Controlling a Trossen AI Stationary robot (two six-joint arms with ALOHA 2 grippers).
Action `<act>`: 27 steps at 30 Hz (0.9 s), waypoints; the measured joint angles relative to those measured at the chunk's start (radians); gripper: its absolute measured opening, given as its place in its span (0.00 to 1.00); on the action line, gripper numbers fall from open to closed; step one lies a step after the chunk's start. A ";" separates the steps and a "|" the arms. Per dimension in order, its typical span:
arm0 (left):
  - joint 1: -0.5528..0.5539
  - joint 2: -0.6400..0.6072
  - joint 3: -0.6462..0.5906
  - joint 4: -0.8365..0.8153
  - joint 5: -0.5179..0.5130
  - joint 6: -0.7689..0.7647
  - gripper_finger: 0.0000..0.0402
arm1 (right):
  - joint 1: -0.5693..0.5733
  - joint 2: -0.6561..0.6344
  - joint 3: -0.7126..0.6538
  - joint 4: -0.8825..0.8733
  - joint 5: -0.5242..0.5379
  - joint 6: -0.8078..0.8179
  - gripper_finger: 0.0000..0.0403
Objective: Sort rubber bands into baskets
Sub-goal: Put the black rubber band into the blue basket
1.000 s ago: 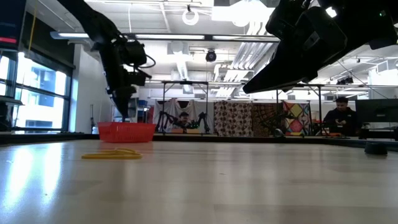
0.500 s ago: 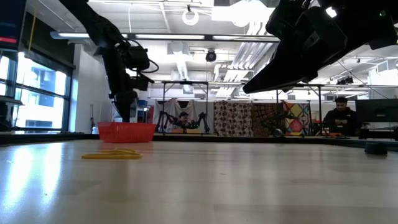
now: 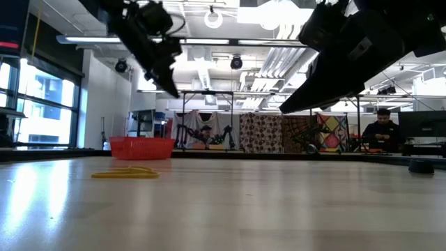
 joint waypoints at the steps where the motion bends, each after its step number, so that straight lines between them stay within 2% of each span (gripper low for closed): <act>1: -0.025 -0.006 0.000 0.021 0.000 -0.003 0.00 | 0.000 0.000 0.003 -0.010 0.000 0.015 0.00; 7: -0.172 -0.015 -0.014 0.222 -0.005 -0.045 0.00 | 0.002 0.000 0.097 -0.195 0.017 0.019 0.00; 12: -0.270 -0.015 -0.133 0.523 -0.004 -0.057 0.00 | 0.002 0.000 0.191 -0.457 0.072 0.032 0.00; 17: -0.340 -0.015 -0.234 0.676 -0.003 -0.133 0.00 | 0.002 0.000 0.231 -0.602 0.062 0.069 0.00; 22: -0.411 -0.015 -0.306 0.768 0.129 -0.149 0.00 | 0.002 -0.001 0.231 -0.678 -0.028 0.163 0.00; 27: -0.475 -0.015 -0.389 0.913 0.296 -0.189 0.00 | 0.008 -0.029 0.257 -0.961 -0.072 0.402 0.00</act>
